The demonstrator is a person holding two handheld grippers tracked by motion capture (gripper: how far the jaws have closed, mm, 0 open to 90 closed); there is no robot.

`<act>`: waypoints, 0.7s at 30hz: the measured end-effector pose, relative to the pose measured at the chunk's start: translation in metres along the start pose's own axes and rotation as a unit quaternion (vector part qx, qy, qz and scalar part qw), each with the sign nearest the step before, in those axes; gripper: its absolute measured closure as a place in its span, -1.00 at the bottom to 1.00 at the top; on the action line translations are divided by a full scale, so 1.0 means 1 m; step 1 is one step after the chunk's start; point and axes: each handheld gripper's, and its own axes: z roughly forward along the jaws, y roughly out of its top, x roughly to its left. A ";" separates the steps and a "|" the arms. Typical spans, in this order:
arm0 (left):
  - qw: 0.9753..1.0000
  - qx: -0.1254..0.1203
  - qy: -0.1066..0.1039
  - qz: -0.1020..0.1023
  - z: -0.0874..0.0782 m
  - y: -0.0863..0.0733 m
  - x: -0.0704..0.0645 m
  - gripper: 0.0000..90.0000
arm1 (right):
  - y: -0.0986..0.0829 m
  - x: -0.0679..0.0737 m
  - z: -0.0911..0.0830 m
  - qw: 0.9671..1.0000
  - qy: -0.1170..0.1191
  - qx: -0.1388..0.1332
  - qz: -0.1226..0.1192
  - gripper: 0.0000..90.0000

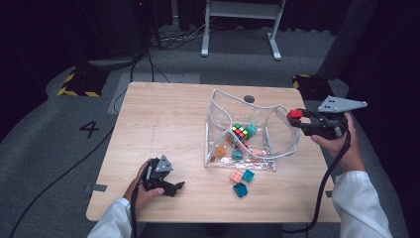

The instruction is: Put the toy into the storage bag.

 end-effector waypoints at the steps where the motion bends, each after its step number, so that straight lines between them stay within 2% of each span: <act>1: 1.000 0.000 0.000 0.000 0.000 0.000 0.000 -0.77 | 0.002 0.001 0.004 1.000 0.006 0.000 -0.005 0.22; 4: 1.000 0.000 -0.003 -0.001 0.000 0.000 0.000 -0.77 | 0.006 0.006 0.014 1.000 0.024 0.004 -0.008 0.22; 7: 1.000 0.000 0.004 0.003 0.000 0.000 0.000 -0.77 | 0.010 0.012 0.024 0.999 0.037 0.013 -0.013 0.22; 12: 1.000 0.000 0.004 0.002 0.000 0.000 0.000 -0.77 | 0.013 0.022 0.040 0.997 0.060 0.031 -0.031 0.22; 16: 1.000 0.000 0.004 0.003 0.000 0.000 0.000 -0.77 | 0.012 0.028 0.054 0.994 0.075 0.058 -0.049 0.22; 17: 1.000 -0.001 0.007 0.006 -0.001 0.000 0.001 -0.77 | 0.012 0.030 0.057 0.993 0.079 0.070 -0.053 0.22; 18: 1.000 0.000 0.004 0.003 0.000 0.000 0.000 -0.77 | 0.012 0.030 0.060 0.992 0.081 0.074 -0.067 0.22; 21: 1.000 0.001 0.004 0.003 0.000 0.000 0.000 -0.77 | 0.015 0.034 0.068 0.988 0.087 0.101 -0.076 0.22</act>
